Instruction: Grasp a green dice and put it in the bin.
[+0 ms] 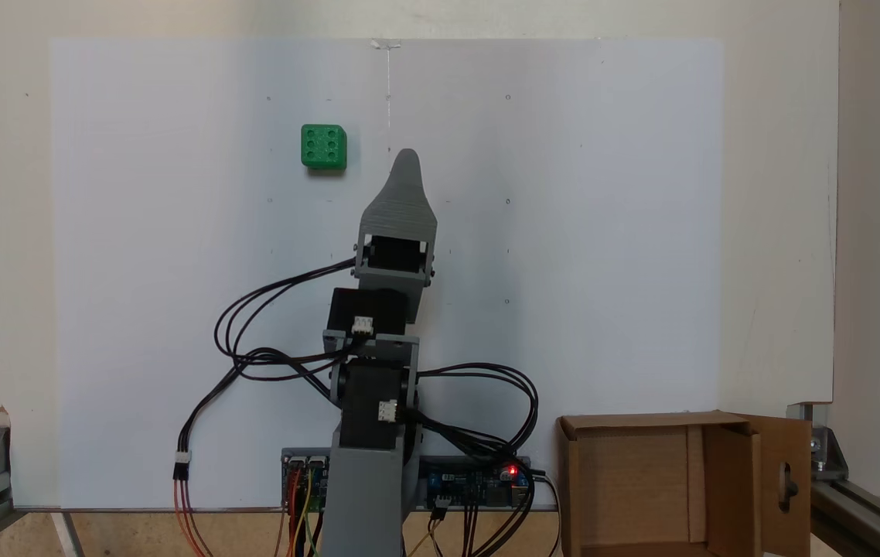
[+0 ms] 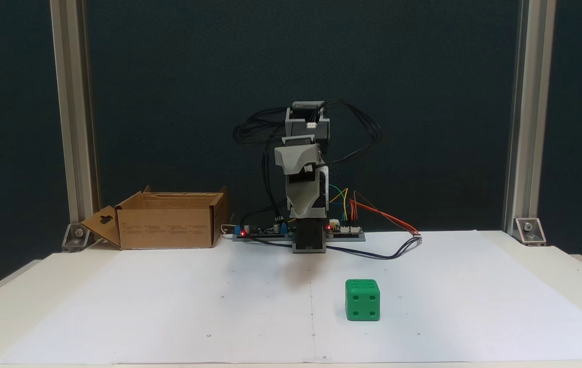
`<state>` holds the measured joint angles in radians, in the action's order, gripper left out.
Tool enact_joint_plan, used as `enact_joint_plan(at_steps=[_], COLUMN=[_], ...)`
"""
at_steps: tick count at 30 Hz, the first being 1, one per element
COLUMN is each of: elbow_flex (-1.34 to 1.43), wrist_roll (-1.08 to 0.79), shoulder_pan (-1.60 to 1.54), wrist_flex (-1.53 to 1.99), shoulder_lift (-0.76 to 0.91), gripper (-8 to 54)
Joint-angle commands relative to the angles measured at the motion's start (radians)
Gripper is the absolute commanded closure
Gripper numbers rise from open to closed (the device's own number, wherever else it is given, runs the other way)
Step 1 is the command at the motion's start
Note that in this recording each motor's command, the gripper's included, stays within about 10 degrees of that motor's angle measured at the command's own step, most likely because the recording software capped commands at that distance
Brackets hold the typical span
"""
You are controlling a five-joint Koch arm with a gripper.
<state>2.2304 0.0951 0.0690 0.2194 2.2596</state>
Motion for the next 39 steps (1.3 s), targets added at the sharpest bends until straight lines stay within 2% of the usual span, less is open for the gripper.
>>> enact_joint_plan(at_steps=[1, 7, 25, 39], elbow_flex=[-0.1, -0.21, -0.807, -0.93], wrist_roll=[0.04, 0.04, 0.044, 0.15], shoulder_pan=[-0.003, -0.031, -0.091, -0.209], wrist_flex=[0.161, 0.307, 0.784, 0.775], shoulder_lift=[0.104, 0.005, -0.474, -0.647], gripper=[2.5, 2.5, 2.0, 1.9])
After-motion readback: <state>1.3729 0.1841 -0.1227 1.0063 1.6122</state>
